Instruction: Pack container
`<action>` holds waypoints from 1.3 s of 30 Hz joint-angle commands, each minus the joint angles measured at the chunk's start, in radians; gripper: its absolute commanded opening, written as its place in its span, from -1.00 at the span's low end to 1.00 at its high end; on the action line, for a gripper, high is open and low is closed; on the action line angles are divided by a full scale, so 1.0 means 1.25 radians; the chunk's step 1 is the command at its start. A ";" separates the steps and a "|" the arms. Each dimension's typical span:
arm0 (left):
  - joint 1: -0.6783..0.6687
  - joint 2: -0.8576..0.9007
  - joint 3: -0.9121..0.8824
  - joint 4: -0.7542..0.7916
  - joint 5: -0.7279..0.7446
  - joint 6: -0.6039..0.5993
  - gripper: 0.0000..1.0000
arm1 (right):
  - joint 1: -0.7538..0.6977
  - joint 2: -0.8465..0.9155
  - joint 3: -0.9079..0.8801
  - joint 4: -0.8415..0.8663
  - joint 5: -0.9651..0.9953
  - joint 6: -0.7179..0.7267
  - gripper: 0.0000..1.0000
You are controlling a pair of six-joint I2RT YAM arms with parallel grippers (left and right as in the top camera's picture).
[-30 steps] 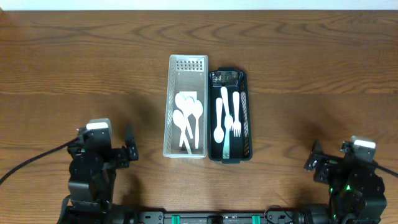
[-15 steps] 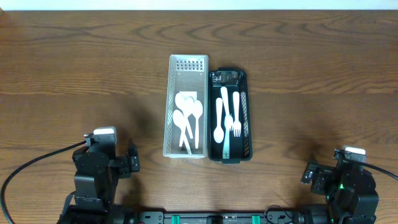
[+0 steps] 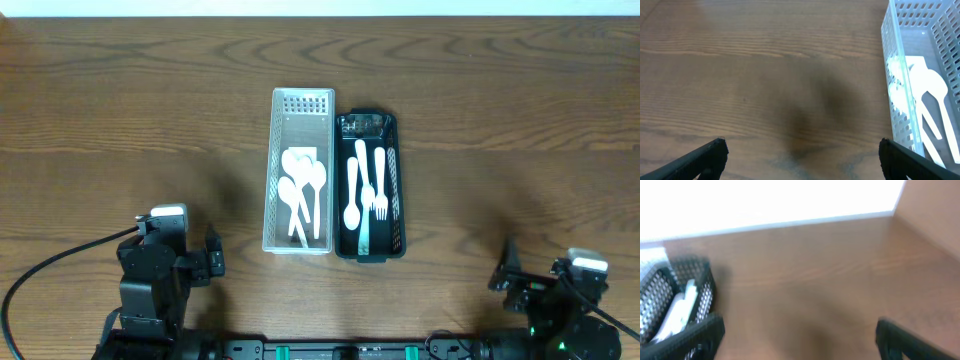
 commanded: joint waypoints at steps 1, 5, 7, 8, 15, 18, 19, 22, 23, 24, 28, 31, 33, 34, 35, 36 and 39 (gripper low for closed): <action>0.000 0.003 -0.003 0.000 0.002 -0.010 0.96 | 0.018 0.008 -0.113 0.156 -0.060 -0.067 0.99; 0.000 0.003 -0.003 0.000 0.002 -0.010 0.96 | 0.019 0.008 -0.279 0.482 -0.110 -0.128 0.99; 0.000 0.003 -0.003 0.000 0.002 -0.010 0.96 | 0.019 0.007 -0.347 0.593 -0.112 -0.137 0.99; 0.000 0.003 -0.003 0.000 0.002 -0.010 0.96 | 0.018 0.006 -0.370 0.622 -0.112 -0.139 0.99; 0.000 0.003 -0.003 0.000 0.002 -0.010 0.96 | 0.020 -0.002 -0.429 0.572 -0.135 -0.142 0.98; 0.000 0.003 -0.003 0.000 0.002 -0.010 0.97 | 0.020 -0.002 -0.429 0.574 -0.135 -0.143 0.98; 0.000 0.003 -0.003 0.000 0.002 -0.010 0.96 | 0.020 -0.002 -0.429 0.573 -0.135 -0.142 0.99; 0.000 0.003 -0.003 0.000 0.002 -0.010 0.96 | 0.020 -0.002 -0.429 0.573 -0.135 -0.143 0.98; 0.000 0.003 -0.003 0.000 0.002 -0.010 0.96 | 0.020 -0.002 -0.429 0.573 -0.135 -0.143 0.98; 0.000 0.003 -0.003 0.000 0.002 -0.010 0.96 | 0.020 -0.002 -0.429 0.573 -0.135 -0.143 0.99; 0.000 0.003 -0.003 0.000 0.002 -0.010 0.96 | 0.020 -0.002 -0.429 0.573 -0.135 -0.143 0.99; 0.000 0.003 -0.003 0.000 0.002 -0.010 0.96 | 0.020 -0.002 -0.429 0.573 -0.135 -0.143 0.99; 0.000 0.003 -0.003 0.000 0.002 -0.010 0.96 | 0.020 -0.002 -0.429 0.573 -0.135 -0.143 0.99; 0.000 0.003 -0.003 0.000 0.002 -0.010 0.97 | 0.020 -0.002 -0.429 0.573 -0.135 -0.143 0.99; 0.000 0.003 -0.003 0.000 0.002 -0.010 0.96 | 0.020 -0.002 -0.429 0.573 -0.135 -0.143 0.99; 0.000 0.003 -0.003 0.000 0.002 -0.010 0.96 | 0.020 -0.002 -0.429 0.573 -0.135 -0.143 0.99; 0.000 0.003 -0.003 0.000 0.002 -0.010 0.96 | 0.020 -0.002 -0.429 0.573 -0.135 -0.143 0.99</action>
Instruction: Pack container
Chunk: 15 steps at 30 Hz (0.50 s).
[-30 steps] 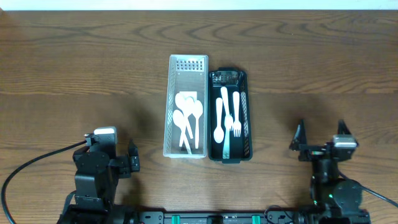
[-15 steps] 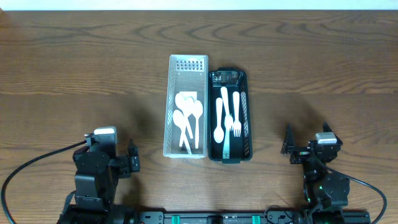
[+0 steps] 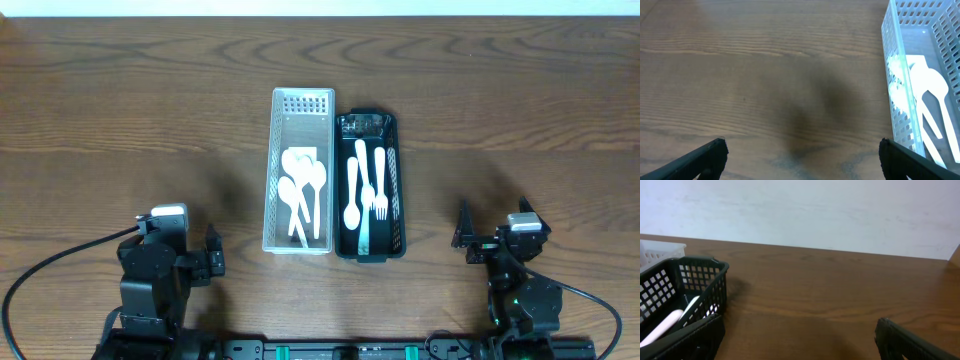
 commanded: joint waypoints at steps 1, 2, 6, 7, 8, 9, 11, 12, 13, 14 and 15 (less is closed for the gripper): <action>0.000 0.000 -0.002 0.000 0.002 -0.010 0.96 | 0.005 -0.007 -0.001 -0.004 -0.007 -0.015 0.99; 0.000 0.000 -0.002 0.000 0.002 -0.010 0.96 | 0.005 -0.007 -0.001 -0.004 -0.007 -0.015 0.98; 0.009 -0.021 -0.003 -0.002 -0.005 0.006 0.96 | 0.005 -0.007 -0.001 -0.004 -0.007 -0.015 0.99; 0.016 -0.033 -0.003 -0.002 -0.004 0.005 0.96 | 0.005 -0.007 -0.001 -0.004 -0.007 -0.015 0.98; 0.024 -0.052 -0.006 -0.002 -0.004 0.005 0.96 | 0.005 -0.007 -0.001 -0.004 -0.007 -0.015 0.99; 0.032 -0.075 -0.013 0.000 -0.004 0.005 0.96 | 0.005 -0.007 -0.001 -0.004 -0.007 -0.015 0.98; 0.042 -0.119 -0.033 0.008 0.004 0.005 0.96 | 0.005 -0.007 -0.001 -0.004 -0.007 -0.015 0.98; 0.045 -0.140 -0.048 0.016 0.008 0.005 0.96 | 0.005 -0.007 -0.001 -0.004 -0.007 -0.015 0.98; 0.049 -0.163 -0.070 0.035 0.013 0.005 0.96 | 0.005 -0.007 -0.001 -0.004 -0.007 -0.015 0.99; 0.052 -0.182 -0.093 0.060 0.016 0.005 0.96 | 0.005 -0.007 -0.001 -0.004 -0.007 -0.015 0.99; 0.051 -0.203 -0.124 0.100 0.024 0.005 0.96 | 0.005 -0.007 -0.001 -0.004 -0.007 -0.015 0.99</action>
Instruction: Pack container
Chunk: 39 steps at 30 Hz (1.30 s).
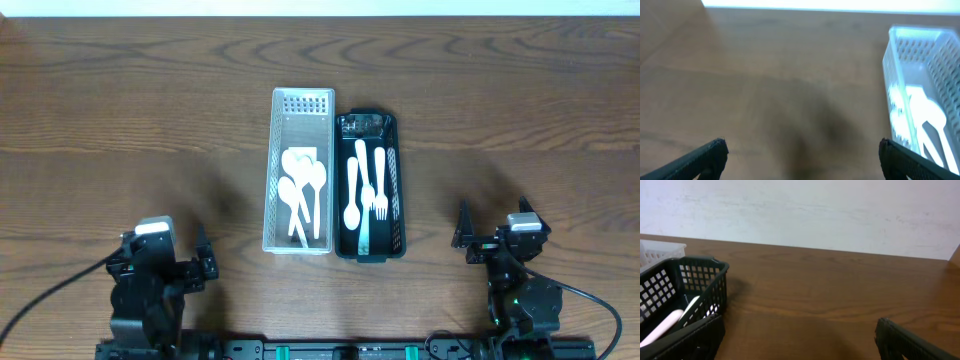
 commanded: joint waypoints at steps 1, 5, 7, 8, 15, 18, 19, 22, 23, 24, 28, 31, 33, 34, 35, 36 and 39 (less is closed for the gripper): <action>0.008 -0.060 -0.089 0.084 0.030 0.005 0.96 | 0.005 -0.007 -0.001 -0.003 -0.006 -0.015 0.99; 0.011 -0.125 -0.199 0.289 0.047 0.012 0.96 | 0.005 -0.007 -0.001 -0.004 -0.006 -0.015 0.98; 0.019 -0.151 -0.240 0.373 0.048 0.033 0.96 | 0.005 -0.007 -0.001 -0.004 -0.006 -0.015 0.98; 0.024 -0.155 -0.259 0.412 0.053 0.046 0.96 | 0.005 -0.007 -0.001 -0.004 -0.006 -0.015 0.99; 0.044 -0.154 -0.350 0.496 0.099 0.130 0.96 | 0.005 -0.007 -0.001 -0.004 -0.006 -0.015 0.99; 0.044 -0.154 -0.385 0.482 0.099 0.107 0.96 | 0.005 -0.007 -0.001 -0.004 -0.006 -0.015 0.98; 0.044 -0.154 -0.394 0.476 0.099 0.097 0.96 | 0.005 -0.007 -0.001 -0.004 -0.006 -0.015 0.98; 0.044 -0.154 -0.405 0.476 0.099 0.075 0.96 | 0.005 -0.007 -0.001 -0.003 -0.006 -0.015 0.99; 0.044 -0.154 -0.405 0.476 0.099 0.076 0.96 | 0.005 -0.007 -0.001 -0.004 -0.006 -0.015 0.98; 0.044 -0.154 -0.405 0.476 0.099 0.076 0.96 | 0.005 -0.007 -0.001 -0.004 -0.006 -0.015 0.98; 0.044 -0.153 -0.405 0.476 0.098 0.076 0.96 | 0.005 -0.007 -0.001 -0.004 -0.006 -0.015 0.98; 0.044 -0.151 -0.405 0.476 0.098 0.076 0.96 | 0.005 -0.007 -0.001 -0.004 -0.006 -0.015 0.98; 0.044 -0.151 -0.405 0.476 0.098 0.076 0.96 | 0.005 -0.007 -0.001 -0.004 -0.006 -0.015 0.99; 0.044 -0.151 -0.405 0.476 0.098 0.076 0.96 | 0.005 -0.007 -0.001 -0.004 -0.006 -0.015 0.99; 0.044 -0.151 -0.405 0.476 0.098 0.076 0.96 | 0.005 -0.007 -0.001 -0.004 -0.006 -0.015 0.98; 0.044 -0.151 -0.405 0.476 0.098 0.076 0.96 | 0.005 -0.007 -0.001 -0.004 -0.006 -0.015 0.98; 0.044 -0.151 -0.405 0.476 0.098 0.076 0.96 | 0.005 -0.007 -0.001 -0.004 -0.006 -0.015 0.98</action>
